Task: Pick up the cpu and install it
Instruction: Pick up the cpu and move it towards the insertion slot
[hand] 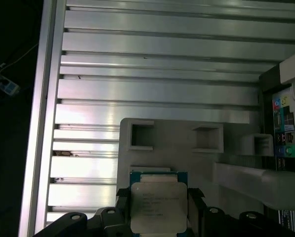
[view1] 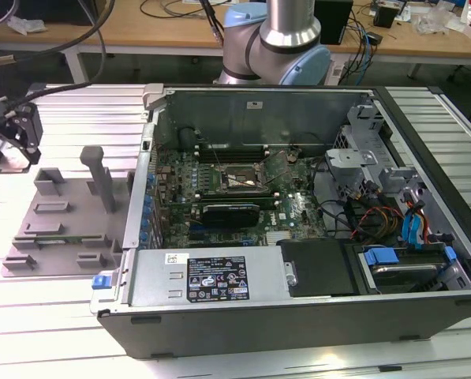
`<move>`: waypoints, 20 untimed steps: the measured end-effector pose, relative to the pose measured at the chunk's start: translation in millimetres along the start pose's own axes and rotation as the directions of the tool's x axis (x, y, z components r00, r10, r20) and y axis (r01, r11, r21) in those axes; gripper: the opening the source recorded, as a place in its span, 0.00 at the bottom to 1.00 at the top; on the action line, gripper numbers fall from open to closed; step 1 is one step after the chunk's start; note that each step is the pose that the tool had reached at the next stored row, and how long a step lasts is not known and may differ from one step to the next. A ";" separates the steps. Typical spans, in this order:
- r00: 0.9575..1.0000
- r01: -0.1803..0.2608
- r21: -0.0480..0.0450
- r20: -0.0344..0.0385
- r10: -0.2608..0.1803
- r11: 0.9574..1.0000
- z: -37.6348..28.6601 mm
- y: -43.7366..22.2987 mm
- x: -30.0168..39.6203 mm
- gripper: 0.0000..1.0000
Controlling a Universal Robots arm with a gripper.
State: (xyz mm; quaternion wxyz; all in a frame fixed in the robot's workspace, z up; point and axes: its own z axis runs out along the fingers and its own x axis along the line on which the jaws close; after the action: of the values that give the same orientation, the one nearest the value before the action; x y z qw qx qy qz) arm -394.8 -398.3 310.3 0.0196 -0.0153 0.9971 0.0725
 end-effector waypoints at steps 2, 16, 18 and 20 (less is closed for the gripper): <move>1.000 0.000 -0.003 0.000 0.000 1.000 -2.6 0.4 -0.1 0.55; 1.000 -0.001 -0.019 0.000 0.001 1.000 -14.9 2.2 -0.9 0.55; 1.000 -0.001 -0.019 0.000 0.001 1.000 -14.9 2.1 -2.2 0.55; 1.000 -0.001 -0.019 0.001 0.001 1.000 -19.5 2.9 -2.5 0.55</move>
State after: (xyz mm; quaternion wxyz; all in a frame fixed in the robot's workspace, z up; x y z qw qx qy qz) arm -393.1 -398.2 330.1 0.0198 -0.0151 0.9963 0.0822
